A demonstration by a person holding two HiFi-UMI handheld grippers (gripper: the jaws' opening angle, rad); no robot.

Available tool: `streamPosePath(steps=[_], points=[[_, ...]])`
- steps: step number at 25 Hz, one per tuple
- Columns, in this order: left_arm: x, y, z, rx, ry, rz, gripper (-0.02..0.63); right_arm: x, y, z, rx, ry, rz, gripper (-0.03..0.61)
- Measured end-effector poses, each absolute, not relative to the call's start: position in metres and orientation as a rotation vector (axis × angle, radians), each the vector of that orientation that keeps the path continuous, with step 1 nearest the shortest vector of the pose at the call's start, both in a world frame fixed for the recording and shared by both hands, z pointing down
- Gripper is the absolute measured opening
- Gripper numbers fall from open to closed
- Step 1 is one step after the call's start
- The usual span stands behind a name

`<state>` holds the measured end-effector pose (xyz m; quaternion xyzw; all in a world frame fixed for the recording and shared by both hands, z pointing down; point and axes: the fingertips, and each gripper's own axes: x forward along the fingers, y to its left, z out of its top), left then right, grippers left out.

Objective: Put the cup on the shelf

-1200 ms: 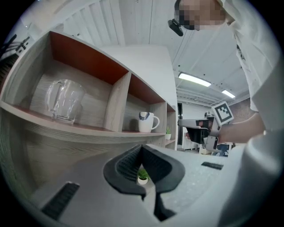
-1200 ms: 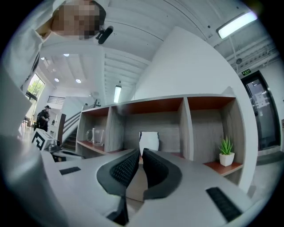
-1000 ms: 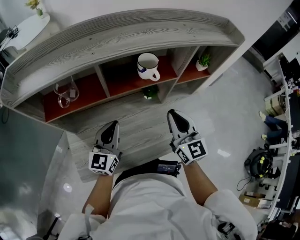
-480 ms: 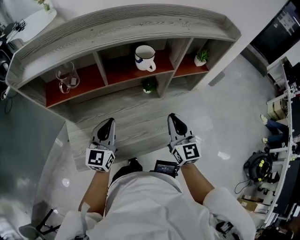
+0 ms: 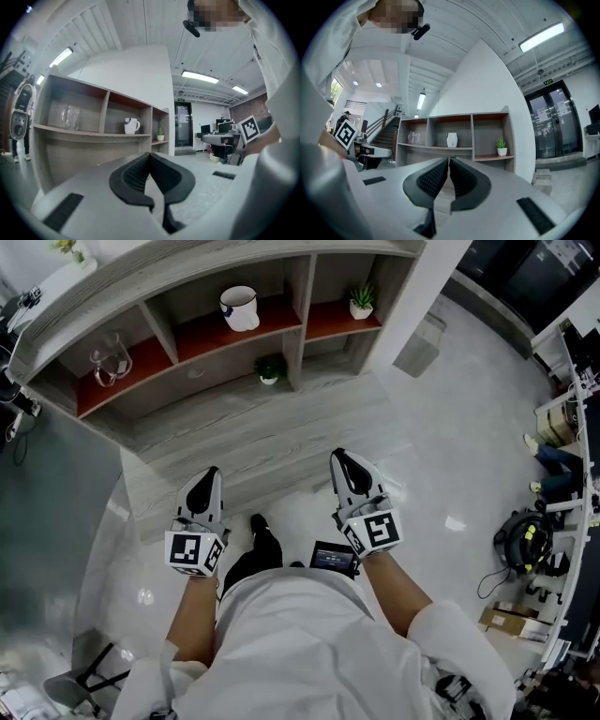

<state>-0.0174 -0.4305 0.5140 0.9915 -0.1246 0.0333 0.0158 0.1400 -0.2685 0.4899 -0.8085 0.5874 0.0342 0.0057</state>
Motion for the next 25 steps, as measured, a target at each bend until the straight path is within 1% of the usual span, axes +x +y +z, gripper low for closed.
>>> streamPosePath(steps=[10, 15, 19, 25], points=[[-0.073, -0.347, 0.500, 3.117, -0.446, 0.121, 0.006, 0.097, -0.189, 0.496, -2.497, 1.784, 0.119, 0.040], [-0.118, -0.340, 0.499, 3.103, -0.544, 0.139, 0.006, 0.070, -0.178, 0.495, -2.457, 1.795, 0.127, 0.040], [-0.135, -0.335, 0.494, 3.143, -0.552, 0.144, 0.006, 0.055, -0.169, 0.489, -2.441, 1.788, 0.147, 0.040], [-0.162, -0.354, 0.479, 3.087, -0.567, 0.029, 0.006, 0.025, -0.163, 0.475, -2.451, 1.774, 0.212, 0.040]])
